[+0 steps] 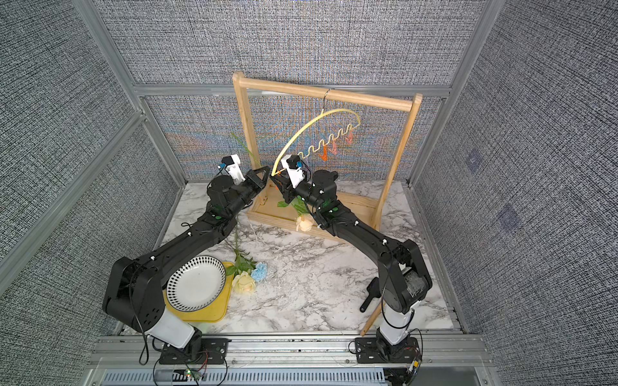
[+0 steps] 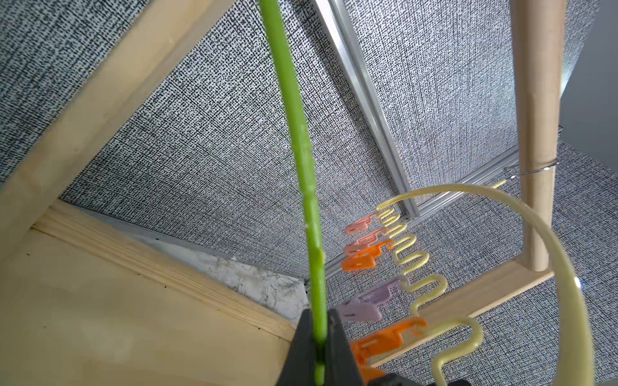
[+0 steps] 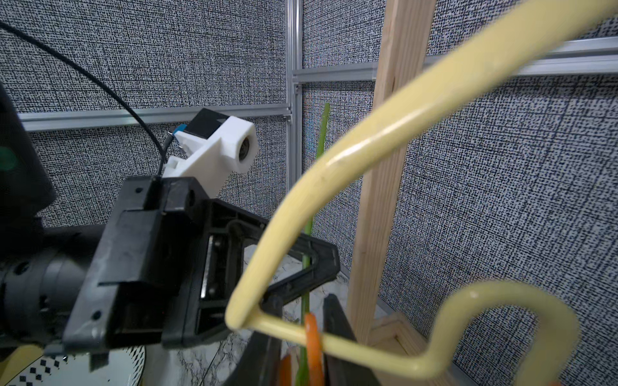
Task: Dry the flowers on a clothes hanger
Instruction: Clamp the flower onto the hanger.
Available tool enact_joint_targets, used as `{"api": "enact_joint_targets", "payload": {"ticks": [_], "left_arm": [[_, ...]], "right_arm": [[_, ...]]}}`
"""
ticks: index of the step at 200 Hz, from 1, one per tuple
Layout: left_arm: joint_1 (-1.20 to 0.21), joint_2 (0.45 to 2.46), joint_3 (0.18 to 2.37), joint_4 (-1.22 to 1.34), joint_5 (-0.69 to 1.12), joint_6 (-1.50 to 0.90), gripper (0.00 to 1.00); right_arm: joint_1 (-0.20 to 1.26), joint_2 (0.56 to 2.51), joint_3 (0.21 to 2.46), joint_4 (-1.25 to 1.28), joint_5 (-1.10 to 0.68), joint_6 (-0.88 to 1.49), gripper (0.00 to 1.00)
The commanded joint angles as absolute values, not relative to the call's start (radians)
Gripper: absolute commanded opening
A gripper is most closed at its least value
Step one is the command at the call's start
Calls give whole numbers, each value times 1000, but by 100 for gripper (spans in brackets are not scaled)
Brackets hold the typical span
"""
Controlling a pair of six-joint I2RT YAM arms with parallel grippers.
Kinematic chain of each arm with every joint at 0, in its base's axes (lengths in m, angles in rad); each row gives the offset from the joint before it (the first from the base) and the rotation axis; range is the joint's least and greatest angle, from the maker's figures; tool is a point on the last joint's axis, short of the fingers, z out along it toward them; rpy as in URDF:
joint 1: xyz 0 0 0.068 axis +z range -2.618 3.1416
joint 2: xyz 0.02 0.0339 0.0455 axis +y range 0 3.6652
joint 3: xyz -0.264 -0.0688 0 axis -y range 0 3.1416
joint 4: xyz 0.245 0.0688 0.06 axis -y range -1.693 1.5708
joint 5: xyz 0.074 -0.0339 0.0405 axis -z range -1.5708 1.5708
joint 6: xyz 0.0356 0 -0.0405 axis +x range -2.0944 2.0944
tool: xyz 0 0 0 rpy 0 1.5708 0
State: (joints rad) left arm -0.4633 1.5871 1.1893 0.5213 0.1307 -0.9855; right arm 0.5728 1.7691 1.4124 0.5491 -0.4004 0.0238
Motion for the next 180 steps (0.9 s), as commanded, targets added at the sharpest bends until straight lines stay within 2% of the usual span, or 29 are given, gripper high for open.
{"api": "enact_joint_targets", "payload": {"ticks": [1, 127, 180], "left_arm": [[-464, 1582, 1194, 523, 137, -999, 2], [-463, 1580, 1198, 534, 140, -1013, 2], [-463, 1578, 1198, 535, 139, -1013, 2]], "right_arm": [[574, 1770, 1415, 560, -409, 22, 23], [574, 1771, 1419, 540, -403, 15, 22], [575, 1763, 1411, 542, -405, 12, 32]]}}
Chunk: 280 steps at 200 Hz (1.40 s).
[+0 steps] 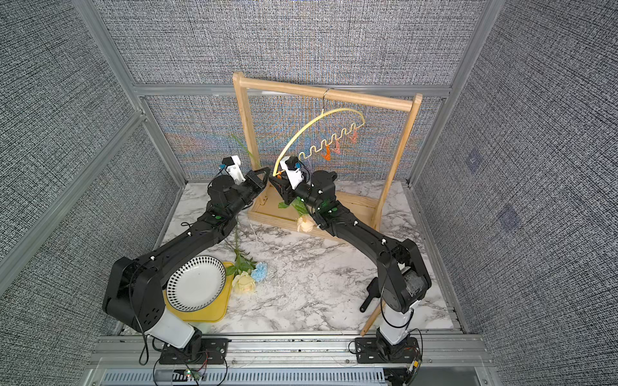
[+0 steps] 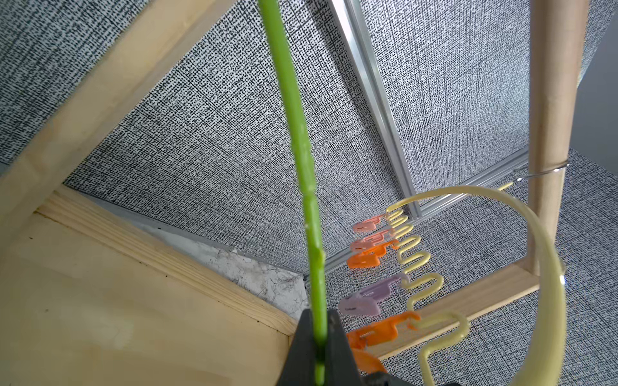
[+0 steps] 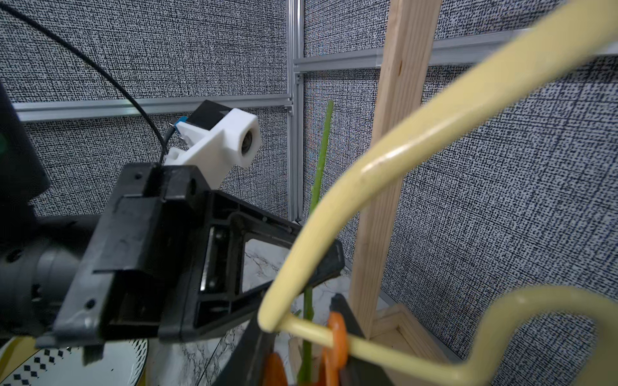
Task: Dry the flowers on a clothes hanger
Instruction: Clamp the flower onto the hanger.
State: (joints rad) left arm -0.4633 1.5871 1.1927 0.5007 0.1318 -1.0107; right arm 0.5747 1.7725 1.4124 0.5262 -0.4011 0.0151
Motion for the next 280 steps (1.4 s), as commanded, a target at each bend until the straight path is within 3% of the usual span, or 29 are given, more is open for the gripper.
{"api": "enact_joint_targets", "payload": {"ticks": [1, 60, 94, 141, 164, 183, 280], "left_arm": [[-463, 1579, 1198, 535, 140, -1013, 2], [-465, 1588, 1196, 538, 138, -1023, 6], [-464, 1588, 1198, 545, 138, -1022, 19], [-462, 1582, 1193, 556, 143, -993, 56], [-462, 1567, 1190, 543, 139, -958, 83], [-463, 1547, 1186, 516, 121, -921, 99], [-451, 1432, 1141, 385, 49, -703, 100]], "right_arm": [[575, 1763, 1412, 543, -405, 12, 32], [577, 1751, 1409, 541, -414, 8, 46], [577, 1742, 1402, 528, -416, 6, 54], [577, 1714, 1366, 542, -411, 14, 65], [575, 1697, 1351, 518, -413, 4, 66], [575, 1678, 1330, 506, -407, -4, 67], [554, 1604, 1259, 380, -349, -12, 73]]}}
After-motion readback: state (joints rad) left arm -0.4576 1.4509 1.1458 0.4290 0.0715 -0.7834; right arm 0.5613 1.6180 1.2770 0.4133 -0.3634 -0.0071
